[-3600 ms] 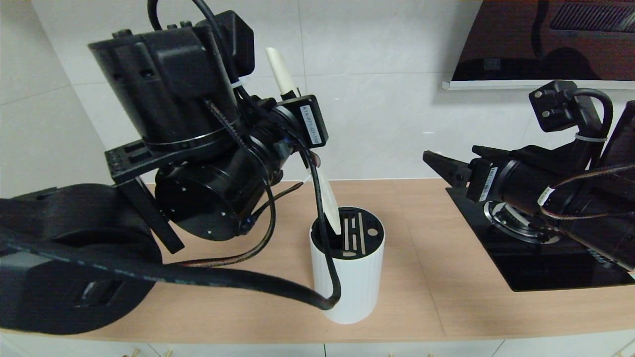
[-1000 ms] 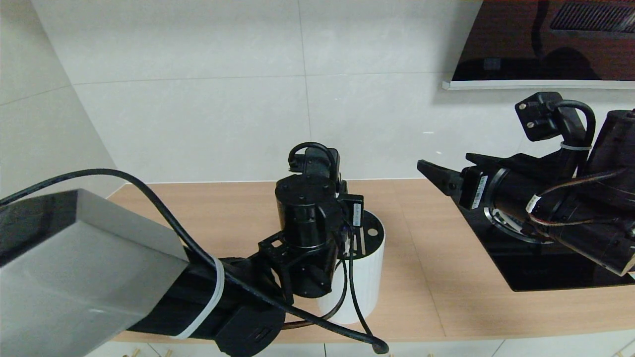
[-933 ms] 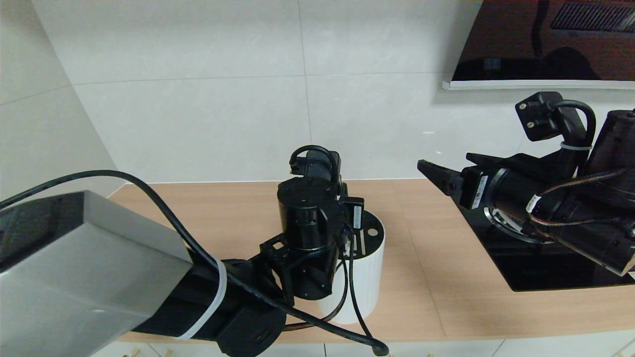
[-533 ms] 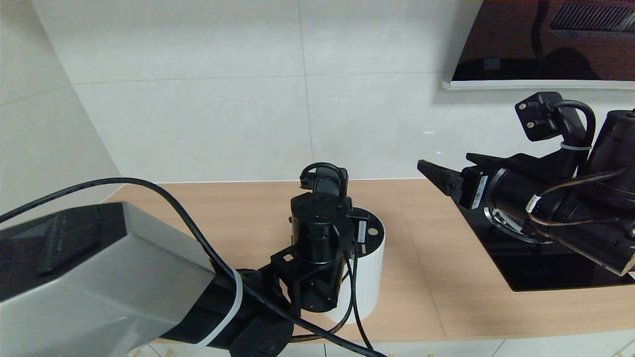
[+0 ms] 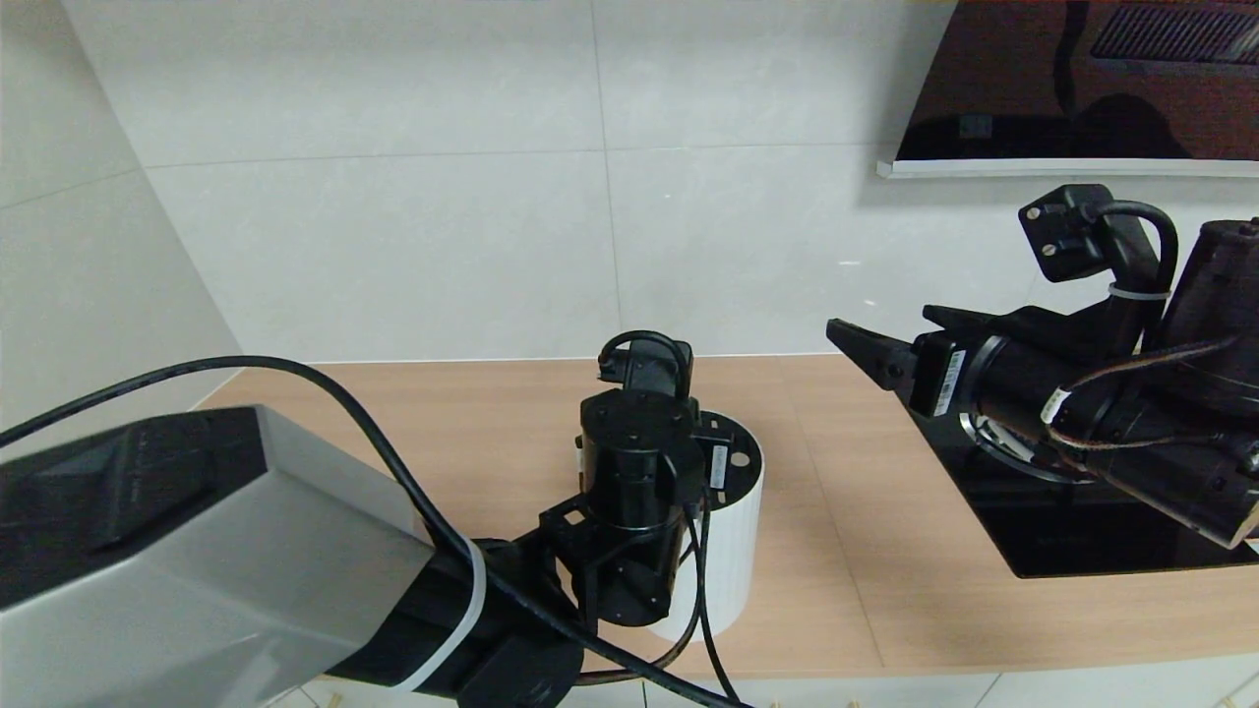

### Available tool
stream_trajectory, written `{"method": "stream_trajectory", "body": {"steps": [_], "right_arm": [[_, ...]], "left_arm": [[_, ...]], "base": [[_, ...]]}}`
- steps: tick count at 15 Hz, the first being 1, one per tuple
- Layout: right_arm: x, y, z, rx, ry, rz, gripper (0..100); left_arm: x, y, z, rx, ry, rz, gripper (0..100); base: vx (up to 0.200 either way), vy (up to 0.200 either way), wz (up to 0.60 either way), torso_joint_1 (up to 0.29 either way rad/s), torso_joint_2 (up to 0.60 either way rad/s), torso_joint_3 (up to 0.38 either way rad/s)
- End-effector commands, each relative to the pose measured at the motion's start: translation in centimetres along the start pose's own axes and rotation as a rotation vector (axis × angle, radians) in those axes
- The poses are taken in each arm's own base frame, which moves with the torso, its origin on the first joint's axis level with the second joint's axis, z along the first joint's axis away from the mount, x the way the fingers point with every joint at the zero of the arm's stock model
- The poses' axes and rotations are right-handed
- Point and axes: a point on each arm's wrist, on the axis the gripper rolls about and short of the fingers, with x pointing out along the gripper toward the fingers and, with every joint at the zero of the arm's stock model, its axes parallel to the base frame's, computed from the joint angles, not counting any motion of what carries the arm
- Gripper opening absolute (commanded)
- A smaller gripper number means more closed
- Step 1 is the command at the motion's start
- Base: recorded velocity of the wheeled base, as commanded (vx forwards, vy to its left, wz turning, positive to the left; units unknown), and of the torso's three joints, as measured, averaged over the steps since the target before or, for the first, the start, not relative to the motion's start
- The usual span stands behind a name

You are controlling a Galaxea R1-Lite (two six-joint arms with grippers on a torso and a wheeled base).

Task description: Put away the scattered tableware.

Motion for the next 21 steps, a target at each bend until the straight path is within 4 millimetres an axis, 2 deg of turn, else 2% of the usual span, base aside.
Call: {"method": "stream_trajectory", "body": {"steps": [1,9,10,11,12,13,14,16,17,19,21], "right_arm": [[0.0,0.0,0.0,0.000,0.001,0.000,100],[0.0,0.0,0.0,0.000,0.001,-0.001,100],[0.0,0.0,-0.1,-0.001,0.002,-0.002,100],[-0.1,0.0,-0.4,-0.005,0.010,-0.005,100],[-0.2,-0.1,-0.4,-0.014,0.008,-0.007,100],[-0.3,-0.1,-0.4,-0.025,0.008,-0.008,100],[-0.8,-0.2,-0.4,-0.043,0.005,-0.003,100],[-1.4,-0.3,-0.1,-0.076,-0.007,-0.001,100],[-1.8,-0.4,0.4,-0.077,-0.025,-0.002,100],[-4.0,-0.7,2.4,-0.085,-0.100,-0.004,100],[-6.4,-1.2,3.3,-0.074,-0.158,-0.016,100]], "left_arm": [[0.0,0.0,0.0,-0.001,0.000,0.001,100],[-0.1,0.1,0.3,-0.006,-0.006,0.000,100],[-0.3,0.2,0.8,-0.013,-0.016,0.001,100],[-0.8,1.2,2.7,-0.043,-0.052,0.016,100],[-1.7,3.6,5.9,-0.090,-0.115,0.049,100],[-3.0,5.1,8.1,-0.122,-0.161,0.053,100],[-4.9,6.8,10.5,-0.152,-0.209,0.017,100],[-9.5,9.5,13.6,-0.186,-0.294,-0.120,100],[-11.4,10.6,14.5,-0.193,-0.329,-0.178,100],[-15.2,13.4,15.5,-0.196,-0.364,-0.218,100],[-16.9,16.9,14.7,-0.157,-0.318,-0.094,100]], "base": [[0.000,0.000,0.00,0.000,0.00,0.000],[0.000,0.000,0.00,0.000,0.00,0.000],[0.000,0.000,0.00,0.000,0.00,0.000],[0.000,0.000,0.00,0.000,0.00,0.000],[0.000,0.000,0.00,0.000,0.00,0.000],[0.000,0.000,0.00,0.000,0.00,0.000],[0.000,0.000,0.00,0.000,0.00,0.000],[0.000,0.000,0.00,0.000,0.00,0.000],[0.000,0.000,0.00,0.000,0.00,0.000],[0.000,0.000,0.00,0.000,0.00,0.000],[0.000,0.000,0.00,0.000,0.00,0.000]]}}
